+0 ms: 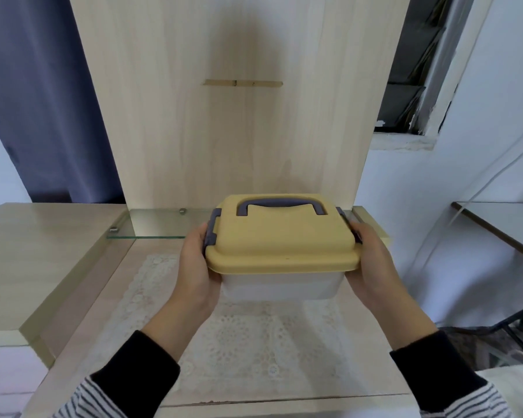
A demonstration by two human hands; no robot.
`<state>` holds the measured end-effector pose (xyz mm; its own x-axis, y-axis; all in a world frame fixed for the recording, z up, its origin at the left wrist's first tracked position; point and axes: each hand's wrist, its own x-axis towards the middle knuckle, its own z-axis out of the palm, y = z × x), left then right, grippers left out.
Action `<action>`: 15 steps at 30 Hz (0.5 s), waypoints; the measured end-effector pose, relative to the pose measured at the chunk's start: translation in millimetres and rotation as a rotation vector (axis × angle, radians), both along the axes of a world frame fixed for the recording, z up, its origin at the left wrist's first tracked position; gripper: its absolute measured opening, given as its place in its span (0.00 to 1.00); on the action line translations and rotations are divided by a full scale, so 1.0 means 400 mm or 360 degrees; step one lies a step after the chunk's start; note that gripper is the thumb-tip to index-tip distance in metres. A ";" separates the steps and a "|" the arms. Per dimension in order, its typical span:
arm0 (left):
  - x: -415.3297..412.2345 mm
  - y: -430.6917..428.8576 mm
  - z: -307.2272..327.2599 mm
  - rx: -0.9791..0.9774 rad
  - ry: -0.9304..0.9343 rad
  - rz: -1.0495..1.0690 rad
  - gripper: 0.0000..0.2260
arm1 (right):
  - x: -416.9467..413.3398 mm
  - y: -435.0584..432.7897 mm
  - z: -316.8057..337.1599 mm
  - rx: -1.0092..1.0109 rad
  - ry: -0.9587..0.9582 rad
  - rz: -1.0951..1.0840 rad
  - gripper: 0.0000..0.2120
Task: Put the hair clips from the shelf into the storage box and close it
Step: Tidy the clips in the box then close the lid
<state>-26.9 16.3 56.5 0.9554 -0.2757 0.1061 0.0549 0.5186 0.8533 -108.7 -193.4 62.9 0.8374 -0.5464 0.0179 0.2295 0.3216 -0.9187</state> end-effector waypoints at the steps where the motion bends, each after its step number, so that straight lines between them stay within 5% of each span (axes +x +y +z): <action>1: 0.005 -0.020 0.023 -0.0027 -0.0024 -0.0016 0.28 | 0.007 -0.019 0.020 -0.0008 -0.0019 -0.0026 0.12; 15: 0.150 -0.230 0.127 0.0062 0.0104 -0.0081 0.12 | 0.123 -0.199 0.157 -0.0071 0.0054 -0.0081 0.13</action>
<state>33.1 -75.8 107.2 0.9446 -0.3268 0.0320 0.1367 0.4800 0.8666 -59.4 -272.9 125.9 0.8089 -0.5877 0.0153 0.2128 0.2685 -0.9395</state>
